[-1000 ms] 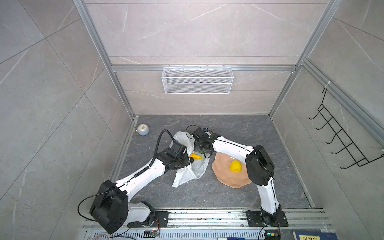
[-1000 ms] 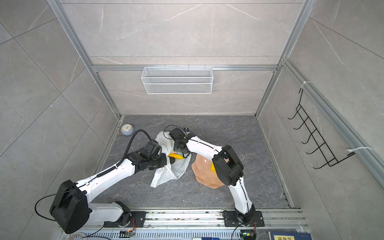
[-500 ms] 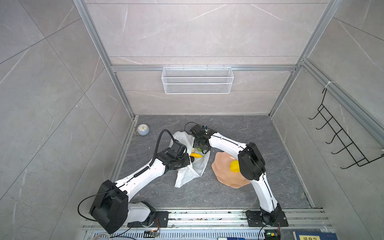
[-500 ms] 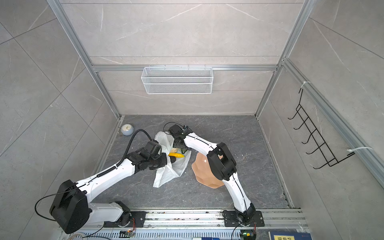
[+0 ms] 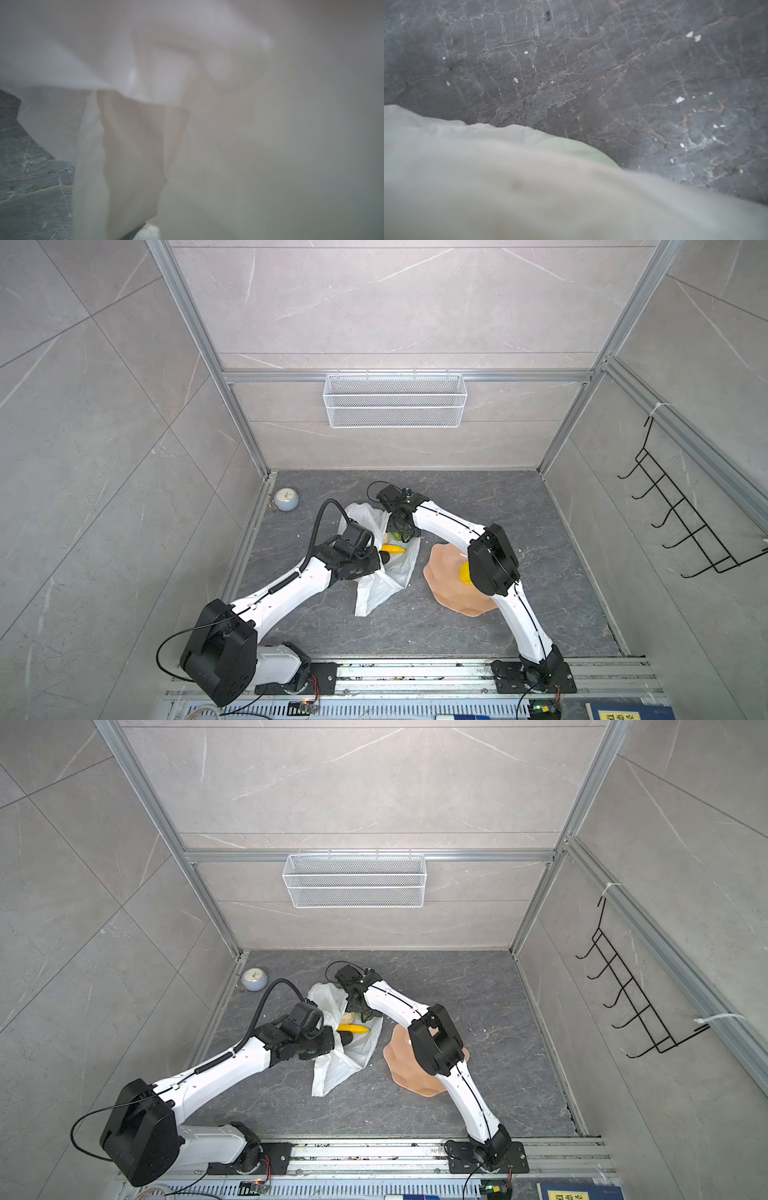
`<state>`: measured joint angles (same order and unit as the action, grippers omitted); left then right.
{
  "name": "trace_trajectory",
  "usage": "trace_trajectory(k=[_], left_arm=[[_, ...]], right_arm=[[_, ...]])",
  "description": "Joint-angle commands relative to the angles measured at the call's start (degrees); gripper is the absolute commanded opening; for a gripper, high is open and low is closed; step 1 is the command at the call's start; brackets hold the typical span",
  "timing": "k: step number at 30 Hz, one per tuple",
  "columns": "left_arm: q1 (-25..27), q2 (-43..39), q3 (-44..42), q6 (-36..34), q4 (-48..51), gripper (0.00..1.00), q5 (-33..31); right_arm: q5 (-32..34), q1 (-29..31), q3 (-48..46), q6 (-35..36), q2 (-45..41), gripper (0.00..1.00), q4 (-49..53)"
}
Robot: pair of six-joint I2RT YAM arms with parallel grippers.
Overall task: Take the fake fruits out of the plastic bag
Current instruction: 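Reach the right gripper into the bag and grasp the green lime, then carry the lime with the right gripper to the pink bowl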
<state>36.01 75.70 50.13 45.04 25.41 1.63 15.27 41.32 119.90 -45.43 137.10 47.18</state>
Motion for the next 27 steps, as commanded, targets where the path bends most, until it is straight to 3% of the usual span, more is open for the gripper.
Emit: trace_trajectory(k=[1,7,18,27], left_arm=[[0.29,-0.09,1.02,0.37,0.03,0.0,0.14],[0.22,-0.42,0.72,0.4,0.25,0.0,-0.35],[0.25,0.1,1.71,0.23,0.51,0.0,-1.06],[0.27,0.02,2.53,0.12,1.52,0.0,-1.6]], right_arm=[[0.9,-0.27,1.82,0.52,1.68,0.82,2.74],[-0.3,-0.28,-2.31,0.47,-2.73,0.68,0.01],[-9.47,1.84,-29.23,1.88,-24.43,0.65,-18.14],[-19.12,3.0,-51.87,-2.92,-43.31,0.65,-30.76]])
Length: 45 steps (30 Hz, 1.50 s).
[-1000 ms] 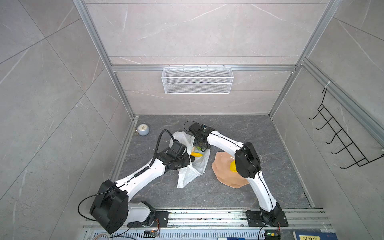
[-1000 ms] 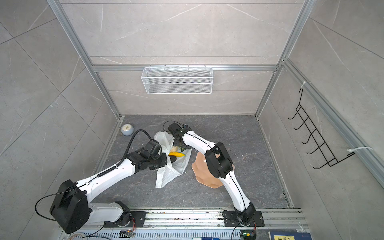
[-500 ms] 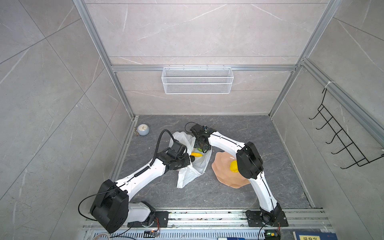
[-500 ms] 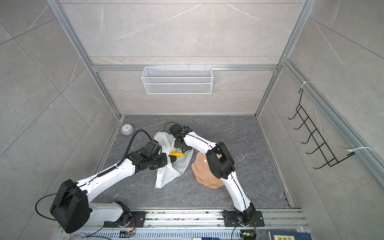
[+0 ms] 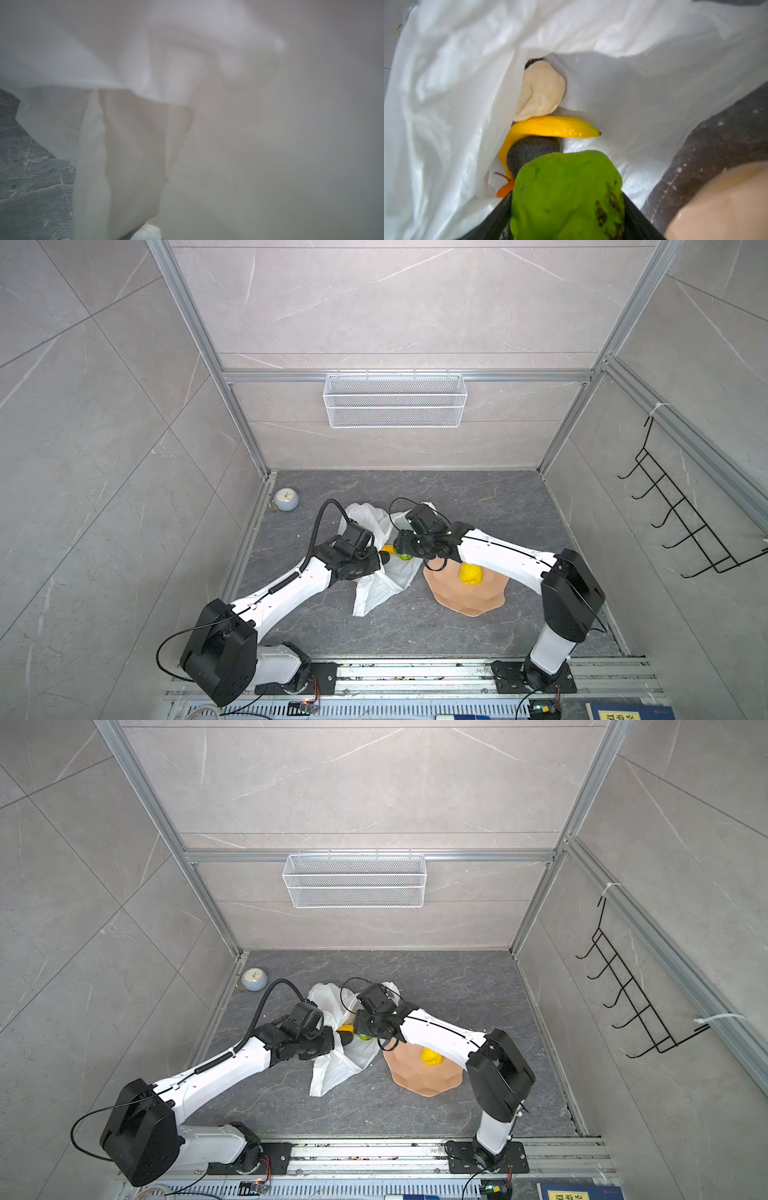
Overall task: Take the fake fruits out of the plastic bag
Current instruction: 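Carry the lime with the right gripper to the pink bowl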
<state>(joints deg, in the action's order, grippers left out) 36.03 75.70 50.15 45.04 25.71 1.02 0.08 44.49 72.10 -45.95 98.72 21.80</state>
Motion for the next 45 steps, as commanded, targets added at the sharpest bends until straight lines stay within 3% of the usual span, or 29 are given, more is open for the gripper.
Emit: trace_trajectory(k=[1,11,21,34,45], left_arm=[[0.22,-0.08,2.57,0.13,1.35,0.0,-1.02],[0.25,-1.63,1.95,0.4,2.31,0.0,-1.66],[0.24,-1.34,2.14,0.44,2.15,0.0,-1.47],[0.23,-2.05,1.79,0.32,2.45,0.0,-1.63],[0.22,-1.65,2.53,-0.04,2.93,0.0,-1.57]], right_arm=[[-4.77,-0.19,-5.9,-3.1,-7.08,0.65,-5.9],[-7.58,-4.58,-29.43,-12.09,-35.05,0.65,-6.98],[0.81,-9.48,-43.97,-23.47,-56.87,0.65,2.01],[3.42,-9.8,-51.84,-32.81,-55.71,0.64,-3.53],[5.62,-9.86,-52.75,-33.91,-44.49,0.64,-15.69]])
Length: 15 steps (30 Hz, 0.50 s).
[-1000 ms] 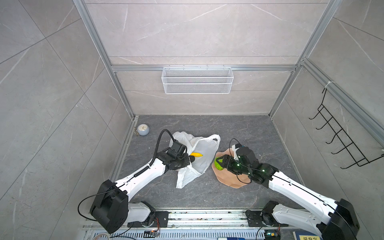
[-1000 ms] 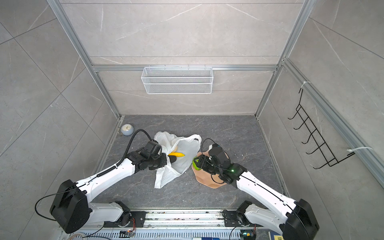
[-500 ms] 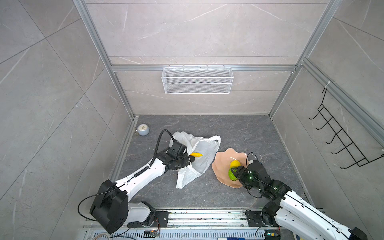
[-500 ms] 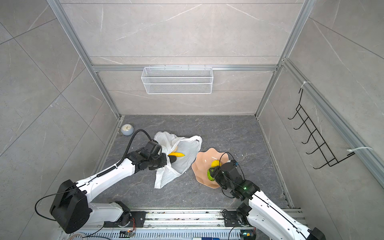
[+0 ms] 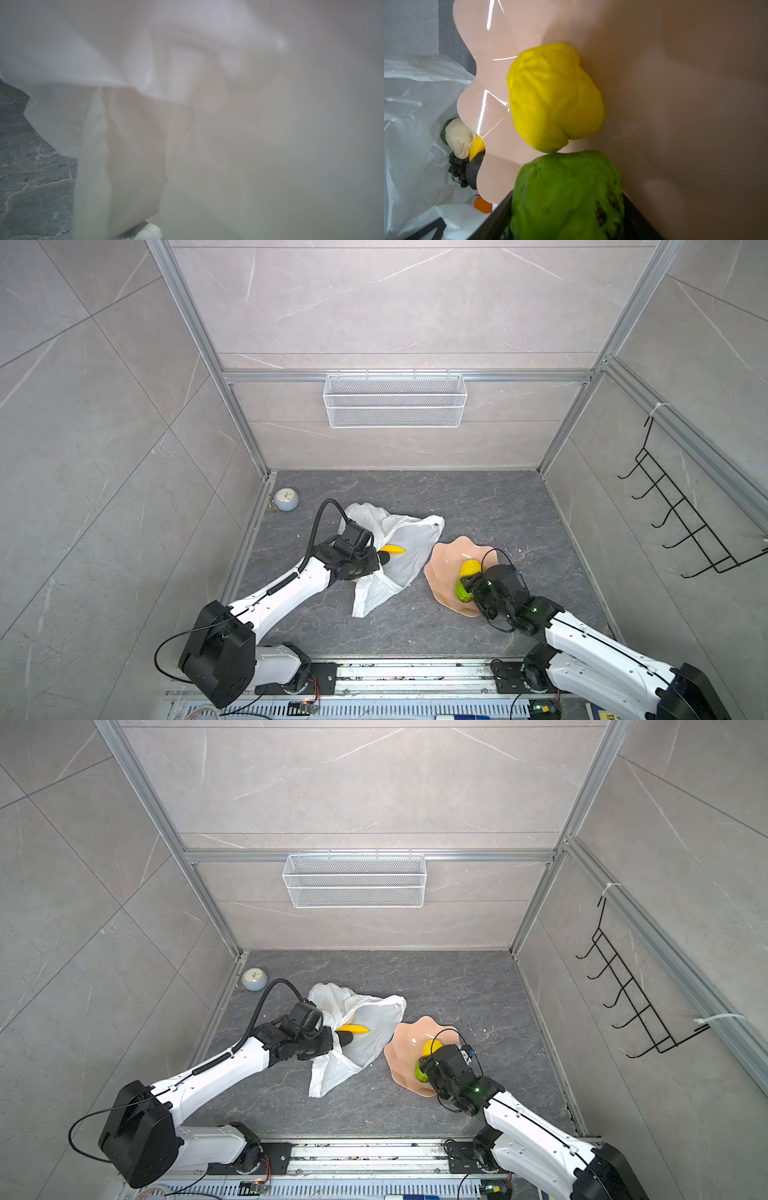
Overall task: Take the fake fruits out of the plastic bag
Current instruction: 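Carry the lime with the right gripper to the pink bowl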
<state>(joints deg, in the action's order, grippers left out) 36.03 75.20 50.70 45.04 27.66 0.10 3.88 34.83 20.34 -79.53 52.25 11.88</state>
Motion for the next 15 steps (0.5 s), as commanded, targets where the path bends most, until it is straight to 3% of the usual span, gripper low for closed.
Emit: trace_trajectory(k=[1,15], left_arm=[[0.25,-1.24,1.99,-0.15,1.1,0.0,-0.82],[0.27,-1.41,1.59,-0.15,1.26,0.0,-1.15]], right_arm=[[2.08,-0.28,-0.94,0.04,3.22,0.64,-7.24],[1.82,-3.3,-2.31,4.32,13.78,0.65,-25.16]])
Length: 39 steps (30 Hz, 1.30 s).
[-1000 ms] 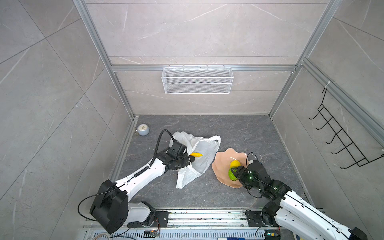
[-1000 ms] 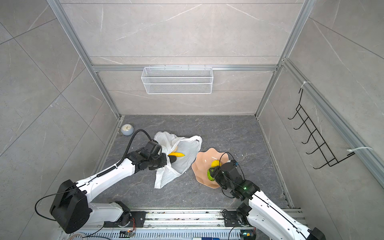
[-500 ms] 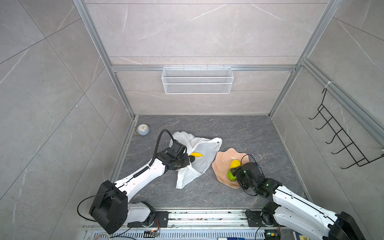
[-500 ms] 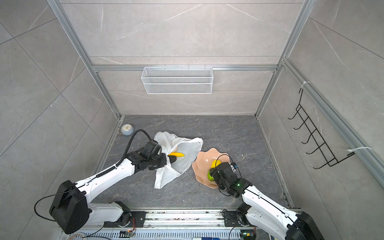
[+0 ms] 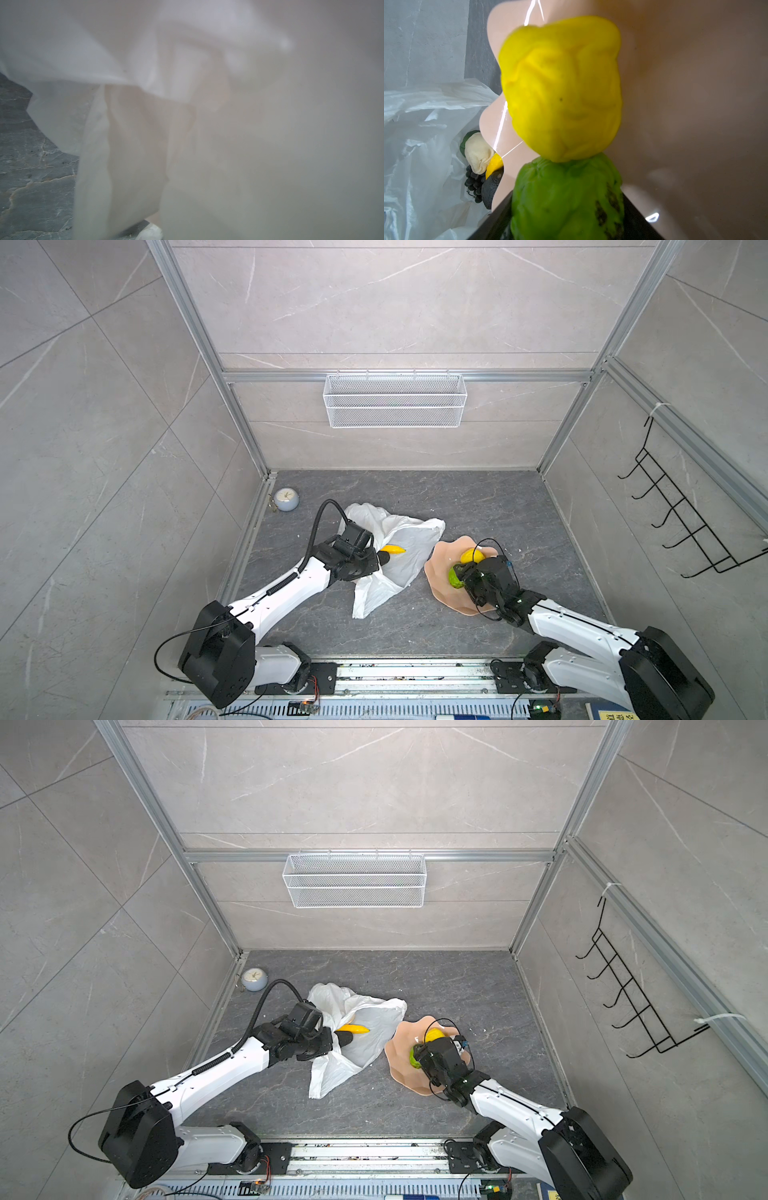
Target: Take the fake fruits out of the plastic bag
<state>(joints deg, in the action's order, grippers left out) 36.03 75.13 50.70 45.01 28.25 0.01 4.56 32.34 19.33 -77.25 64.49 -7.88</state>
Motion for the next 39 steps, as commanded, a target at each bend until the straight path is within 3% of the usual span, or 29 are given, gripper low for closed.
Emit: trace_trajectory(k=[1,9,19,31,34,39], left_arm=[[0.22,-1.39,1.6,-0.12,0.65,0.0,-1.12],[0.22,-1.39,1.42,-0.16,0.58,0.0,-1.18],[0.21,-1.31,1.64,-0.23,0.37,0.0,-1.17],[0.22,-1.22,1.5,-0.28,0.35,0.0,-1.41],[0.26,-1.12,1.5,-0.3,0.28,0.0,-1.42],[0.26,-1.26,1.63,-0.39,0.57,0.0,-1.43]], right_arm=[[0.59,-1.19,-1.59,2.52,2.38,0.65,-7.46],[-2.02,-1.57,-0.69,6.58,5.52,0.7,-10.73],[-3.14,-1.66,-0.84,5.65,3.29,0.78,0.51],[-1.75,-1.75,0.51,8.1,-7.12,0.84,11.82],[-1.36,-1.73,1.07,8.18,-8.56,0.83,14.12],[-1.71,-1.75,1.12,7.88,-9.14,0.73,16.0]])
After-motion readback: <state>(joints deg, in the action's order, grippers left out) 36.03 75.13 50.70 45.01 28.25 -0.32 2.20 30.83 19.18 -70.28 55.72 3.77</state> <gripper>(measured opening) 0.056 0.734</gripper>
